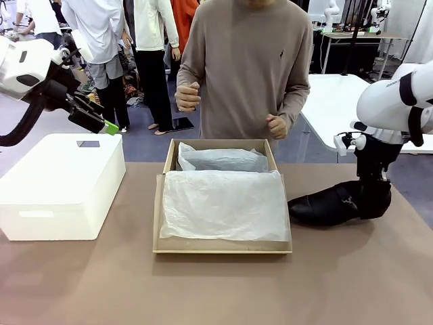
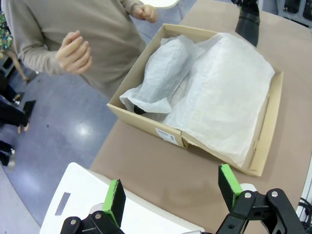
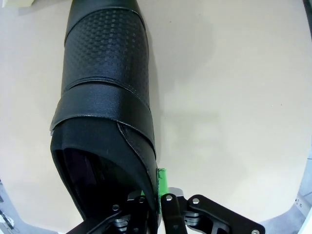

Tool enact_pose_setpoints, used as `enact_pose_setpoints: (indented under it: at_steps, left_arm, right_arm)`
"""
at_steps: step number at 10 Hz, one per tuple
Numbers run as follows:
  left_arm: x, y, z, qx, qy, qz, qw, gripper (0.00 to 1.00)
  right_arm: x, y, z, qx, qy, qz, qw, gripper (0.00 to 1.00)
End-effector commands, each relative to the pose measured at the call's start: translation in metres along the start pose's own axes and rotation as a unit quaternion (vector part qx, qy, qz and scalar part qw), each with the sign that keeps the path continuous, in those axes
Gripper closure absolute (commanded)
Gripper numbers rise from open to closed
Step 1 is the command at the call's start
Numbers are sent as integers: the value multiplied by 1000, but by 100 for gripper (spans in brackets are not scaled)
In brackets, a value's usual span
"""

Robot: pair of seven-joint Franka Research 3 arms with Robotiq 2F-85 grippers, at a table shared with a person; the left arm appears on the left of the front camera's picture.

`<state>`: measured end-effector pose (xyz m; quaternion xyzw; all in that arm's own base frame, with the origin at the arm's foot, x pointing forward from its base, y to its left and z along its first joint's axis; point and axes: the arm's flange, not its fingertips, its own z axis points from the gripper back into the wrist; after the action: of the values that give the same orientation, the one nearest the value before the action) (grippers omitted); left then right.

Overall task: Pack the shoes into the box.
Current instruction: Place the other shoe of the Shoes into the Shoes Box.

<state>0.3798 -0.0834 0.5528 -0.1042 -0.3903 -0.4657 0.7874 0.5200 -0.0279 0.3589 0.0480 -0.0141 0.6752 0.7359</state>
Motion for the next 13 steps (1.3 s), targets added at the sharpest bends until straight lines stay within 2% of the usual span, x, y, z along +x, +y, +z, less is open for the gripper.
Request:
enact_pose_setpoints:
  at_steps: [1, 6, 7, 9, 10, 12, 13]
  left_arm:
    - [0, 0, -1, -2, -6, 1, 1000, 0]
    - [0, 0, -1, -2, -6, 1, 1000, 0]
    - [0, 0, -1, -2, -6, 1, 1000, 0]
    - [0, 0, -1, -2, -6, 1, 1000, 0]
    - [0, 0, -1, -2, -6, 1, 1000, 0]
    - [0, 0, -1, -2, -6, 1, 1000, 0]
    - [0, 0, -1, -2, -6, 1, 1000, 0]
  right_arm:
    - [0, -7, 17, 12, 13, -5, 1000, 100]
    - [10, -13, 77, 16, 40, -79, 996, 100]
    - [13, -12, 88, 24, 37, -117, 992, 100]
    - [15, -8, 104, 47, 1, -196, 980, 100]
    - [18, -4, 108, 43, -2, -215, 976, 100]
    - [20, 0, 112, 36, 4, -216, 976, 100]
    - [20, 5, 113, 24, -3, -191, 981, 100]
